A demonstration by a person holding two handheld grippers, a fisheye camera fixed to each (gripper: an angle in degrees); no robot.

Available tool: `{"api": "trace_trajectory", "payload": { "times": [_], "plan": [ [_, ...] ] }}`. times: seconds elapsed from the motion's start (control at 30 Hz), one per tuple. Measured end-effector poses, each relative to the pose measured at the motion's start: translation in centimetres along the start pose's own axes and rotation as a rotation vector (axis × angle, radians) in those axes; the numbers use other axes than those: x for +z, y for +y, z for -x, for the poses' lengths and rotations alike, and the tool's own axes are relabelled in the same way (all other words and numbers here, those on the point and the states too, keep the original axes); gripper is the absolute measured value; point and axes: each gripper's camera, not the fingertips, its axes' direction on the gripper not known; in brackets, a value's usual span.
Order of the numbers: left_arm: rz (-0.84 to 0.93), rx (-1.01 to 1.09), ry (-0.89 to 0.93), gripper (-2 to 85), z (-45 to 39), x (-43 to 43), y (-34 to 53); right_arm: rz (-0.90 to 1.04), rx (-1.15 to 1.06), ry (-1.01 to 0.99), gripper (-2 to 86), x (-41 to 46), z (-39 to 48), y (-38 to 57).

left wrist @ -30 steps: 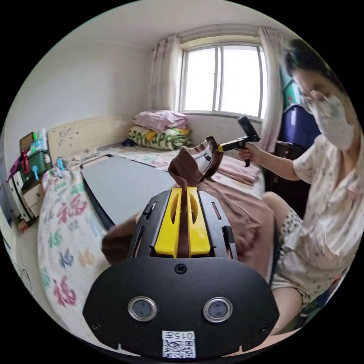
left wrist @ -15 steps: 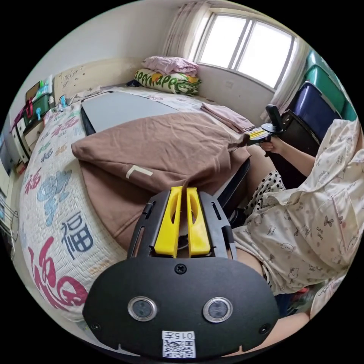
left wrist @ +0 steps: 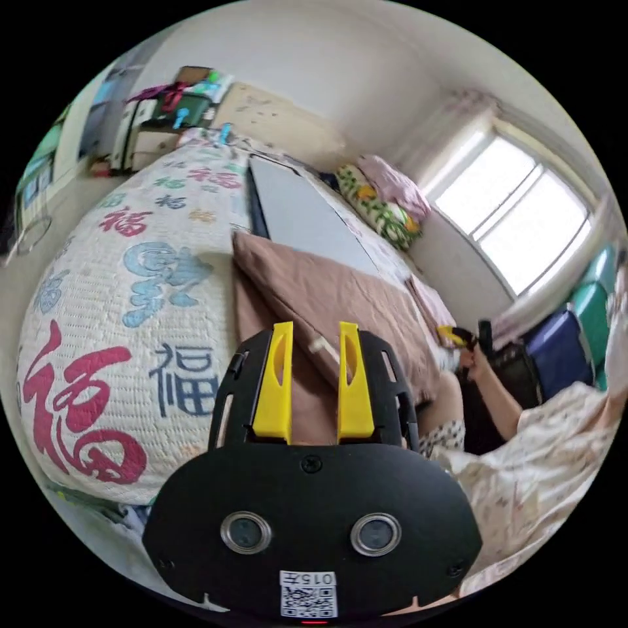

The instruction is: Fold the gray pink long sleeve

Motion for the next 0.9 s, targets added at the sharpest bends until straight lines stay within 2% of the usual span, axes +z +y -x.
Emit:
{"api": "trace_trajectory", "payload": {
  "times": [0.17, 0.27, 0.4, 0.53, 0.63, 0.9],
  "plan": [
    [-0.036, -0.220, -0.034, 12.7, 5.6, 5.5, -7.5, -0.025, 0.205, 0.158, 14.3, 0.8, -5.8, -10.4],
    [0.009, -0.303, -0.047, 13.7, 7.8, 9.4, -9.6, -0.013, 0.300, 0.142, 14.8, 1.6, -8.8, -14.3],
    [0.069, -0.300, -0.040, 12.3, 8.5, 13.1, -11.3, 0.026, 0.356, 0.101, 13.0, 2.7, -11.2, -18.0],
    [0.131, -0.286, -0.056, 4.1, 9.0, 15.6, -12.3, 0.064, 0.394, 0.128, 5.7, 3.4, -12.9, -20.9],
    [0.110, -0.254, -0.061, 1.1, 9.2, 15.5, -12.1, 0.054, 0.372, 0.164, 2.3, 3.1, -13.2, -22.0],
    [0.067, -0.229, -0.012, -0.2, 10.1, 15.6, -11.0, -0.101, 0.338, 0.154, 4.3, 1.0, -14.1, -21.6]
  ]
}}
